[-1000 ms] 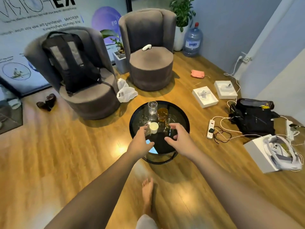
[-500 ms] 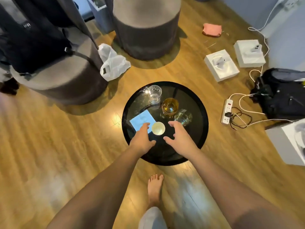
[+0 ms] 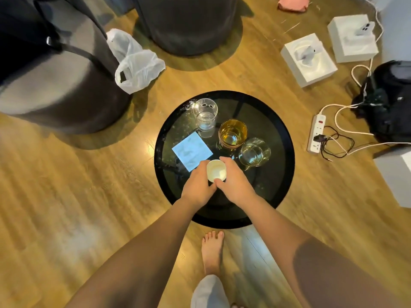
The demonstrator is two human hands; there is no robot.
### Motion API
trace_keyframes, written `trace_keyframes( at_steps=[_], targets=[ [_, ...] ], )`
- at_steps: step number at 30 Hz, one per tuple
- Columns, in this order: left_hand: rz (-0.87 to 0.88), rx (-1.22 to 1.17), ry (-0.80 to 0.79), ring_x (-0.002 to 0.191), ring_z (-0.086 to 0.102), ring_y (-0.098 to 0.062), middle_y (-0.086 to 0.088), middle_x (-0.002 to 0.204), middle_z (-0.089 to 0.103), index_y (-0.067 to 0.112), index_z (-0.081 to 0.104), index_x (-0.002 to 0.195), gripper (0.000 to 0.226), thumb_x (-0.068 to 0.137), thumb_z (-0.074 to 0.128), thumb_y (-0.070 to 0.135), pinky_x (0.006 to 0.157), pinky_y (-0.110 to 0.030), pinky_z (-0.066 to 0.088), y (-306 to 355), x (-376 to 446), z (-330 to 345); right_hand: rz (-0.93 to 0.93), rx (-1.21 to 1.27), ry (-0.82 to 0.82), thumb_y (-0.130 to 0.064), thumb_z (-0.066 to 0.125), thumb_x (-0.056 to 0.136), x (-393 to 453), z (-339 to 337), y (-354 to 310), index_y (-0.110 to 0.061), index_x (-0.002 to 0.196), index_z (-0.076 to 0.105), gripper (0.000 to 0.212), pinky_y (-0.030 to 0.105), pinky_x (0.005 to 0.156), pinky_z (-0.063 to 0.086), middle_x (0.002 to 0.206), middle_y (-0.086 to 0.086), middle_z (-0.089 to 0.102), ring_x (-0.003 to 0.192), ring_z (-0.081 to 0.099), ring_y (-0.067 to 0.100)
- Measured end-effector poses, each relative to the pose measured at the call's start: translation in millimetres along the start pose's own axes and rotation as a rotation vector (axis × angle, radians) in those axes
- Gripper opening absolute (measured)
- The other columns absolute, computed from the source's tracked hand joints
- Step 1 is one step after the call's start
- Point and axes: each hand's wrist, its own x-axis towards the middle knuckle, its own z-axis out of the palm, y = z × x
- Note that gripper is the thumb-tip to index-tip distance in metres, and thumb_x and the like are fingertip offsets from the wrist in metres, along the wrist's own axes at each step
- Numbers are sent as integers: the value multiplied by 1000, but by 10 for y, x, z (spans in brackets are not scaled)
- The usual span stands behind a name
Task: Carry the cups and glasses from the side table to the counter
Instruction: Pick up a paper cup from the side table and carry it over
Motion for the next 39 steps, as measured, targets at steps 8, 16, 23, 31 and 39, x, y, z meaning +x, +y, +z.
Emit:
trace_keyframes(
  at_steps=[8,16,23,31,39],
  targets=[
    [181,-133,37,125,52,-10,9,136,52,28,45,140,59,90,75,36,106,-41,49,759,-441,-702,-6,203,32,-22,73,88,-585,-809,-528,-24,159,20,88,35,113,37,161,0,27,143,35,20],
    [452,-374,79,130,51,-4,13,140,49,40,34,148,69,88,67,31,108,-40,48,2393,-823,-1425,-175,233,429,-43,78,83,-1611,-2438,-1340,-21,155,33,88,32,112,31,156,2,41,143,37,19],
    [733,-400,52,115,49,24,39,121,51,55,24,138,77,89,76,27,80,-2,45,4232,-1692,-1713,-348,401,838,-56,74,81,-3042,-3715,-1634,-31,150,41,80,28,101,38,155,-4,44,141,39,17],
    [924,-374,47,98,57,14,13,110,49,34,27,131,71,87,78,10,63,4,42,5565,-2956,-1303,-448,375,1033,-36,82,81,-4607,-4419,-1227,-18,132,53,61,-3,61,39,118,-7,60,106,55,13],
    [987,-288,-138,122,53,-22,0,133,49,41,22,136,79,87,76,10,92,-31,54,5986,-3708,-546,-372,333,1204,-49,77,82,-5531,-4491,-463,-24,133,51,62,4,65,42,117,-12,57,104,53,5]
  ],
)
